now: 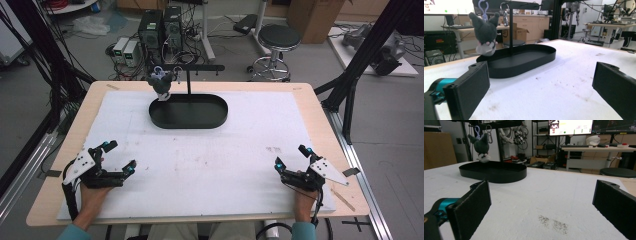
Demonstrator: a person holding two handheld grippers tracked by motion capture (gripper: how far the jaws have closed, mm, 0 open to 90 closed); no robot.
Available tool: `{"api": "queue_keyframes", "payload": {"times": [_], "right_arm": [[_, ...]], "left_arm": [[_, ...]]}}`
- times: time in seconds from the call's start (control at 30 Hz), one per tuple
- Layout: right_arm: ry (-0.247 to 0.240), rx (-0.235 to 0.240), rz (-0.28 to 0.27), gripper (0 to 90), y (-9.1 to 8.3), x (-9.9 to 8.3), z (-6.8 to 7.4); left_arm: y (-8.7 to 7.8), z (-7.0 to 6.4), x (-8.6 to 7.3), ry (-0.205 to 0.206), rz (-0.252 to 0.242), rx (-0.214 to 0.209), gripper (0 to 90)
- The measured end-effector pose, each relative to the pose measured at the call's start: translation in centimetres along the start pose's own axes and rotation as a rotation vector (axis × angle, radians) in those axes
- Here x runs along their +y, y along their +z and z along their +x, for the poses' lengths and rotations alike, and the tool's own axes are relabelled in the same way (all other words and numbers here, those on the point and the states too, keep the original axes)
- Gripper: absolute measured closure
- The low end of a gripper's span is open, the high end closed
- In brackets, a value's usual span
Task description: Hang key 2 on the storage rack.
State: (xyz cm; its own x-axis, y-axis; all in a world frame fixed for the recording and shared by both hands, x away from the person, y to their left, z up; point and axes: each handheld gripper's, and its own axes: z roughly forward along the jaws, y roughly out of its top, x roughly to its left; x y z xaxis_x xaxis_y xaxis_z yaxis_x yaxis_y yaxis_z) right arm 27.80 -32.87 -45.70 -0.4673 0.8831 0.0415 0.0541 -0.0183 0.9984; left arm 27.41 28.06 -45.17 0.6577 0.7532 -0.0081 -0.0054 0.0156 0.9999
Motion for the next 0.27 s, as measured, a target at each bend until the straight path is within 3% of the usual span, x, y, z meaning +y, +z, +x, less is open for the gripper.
{"api": "queue_keyframes", "payload": {"times": [0.17, 0.27], "right_arm": [[-0.004, 0.002, -0.001, 1.0, -0.01, 0.00, 0.01], [-0.009, 0.001, -0.004, 1.0, 0.03, -0.01, -0.03]], "left_arm": [[-0.42, 0.02, -0.55, 0.004, -0.027, 0.035, 1.7], [-0.50, 0.09, -0.63, -0.007, -0.033, 0.031, 1.7]]}}
